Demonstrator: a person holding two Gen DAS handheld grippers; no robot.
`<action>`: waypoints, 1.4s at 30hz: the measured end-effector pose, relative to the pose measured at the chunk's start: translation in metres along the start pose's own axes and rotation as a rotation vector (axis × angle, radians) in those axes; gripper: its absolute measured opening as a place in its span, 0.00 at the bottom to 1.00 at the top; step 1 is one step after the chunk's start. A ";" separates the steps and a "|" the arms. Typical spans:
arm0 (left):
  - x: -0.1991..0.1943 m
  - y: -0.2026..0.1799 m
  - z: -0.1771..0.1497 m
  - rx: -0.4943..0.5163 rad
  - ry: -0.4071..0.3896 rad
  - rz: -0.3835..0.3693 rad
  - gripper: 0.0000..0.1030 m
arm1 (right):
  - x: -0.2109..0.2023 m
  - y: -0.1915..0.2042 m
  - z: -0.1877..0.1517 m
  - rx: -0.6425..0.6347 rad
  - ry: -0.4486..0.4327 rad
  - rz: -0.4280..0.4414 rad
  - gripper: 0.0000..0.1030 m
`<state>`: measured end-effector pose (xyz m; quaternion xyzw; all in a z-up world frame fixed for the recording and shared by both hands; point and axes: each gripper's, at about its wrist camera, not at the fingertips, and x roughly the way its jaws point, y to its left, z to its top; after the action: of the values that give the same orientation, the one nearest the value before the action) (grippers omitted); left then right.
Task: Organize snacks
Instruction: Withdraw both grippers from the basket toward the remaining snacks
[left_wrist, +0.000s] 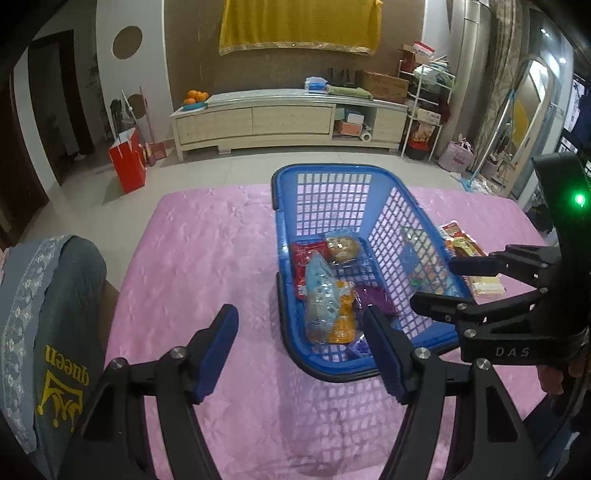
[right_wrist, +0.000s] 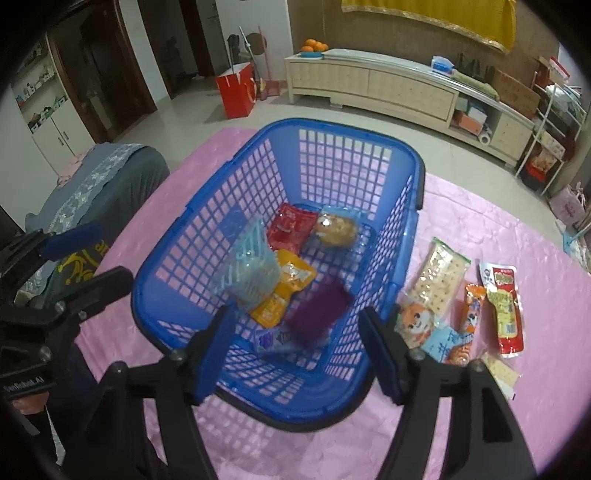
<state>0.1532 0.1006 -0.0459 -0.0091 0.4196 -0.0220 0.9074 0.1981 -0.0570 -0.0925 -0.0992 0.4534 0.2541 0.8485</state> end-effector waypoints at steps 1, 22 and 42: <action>-0.002 -0.003 0.002 0.003 -0.003 0.001 0.66 | -0.004 -0.001 -0.001 0.001 -0.006 0.003 0.71; -0.005 -0.136 0.017 0.144 -0.024 -0.117 0.70 | -0.089 -0.121 -0.059 0.157 -0.096 -0.104 0.71; 0.083 -0.259 -0.011 0.290 0.012 -0.010 0.77 | -0.073 -0.218 -0.133 0.287 -0.159 -0.273 0.71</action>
<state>0.1902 -0.1617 -0.1069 0.1202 0.4175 -0.0870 0.8965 0.1830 -0.3206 -0.1220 -0.0174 0.3989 0.0765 0.9136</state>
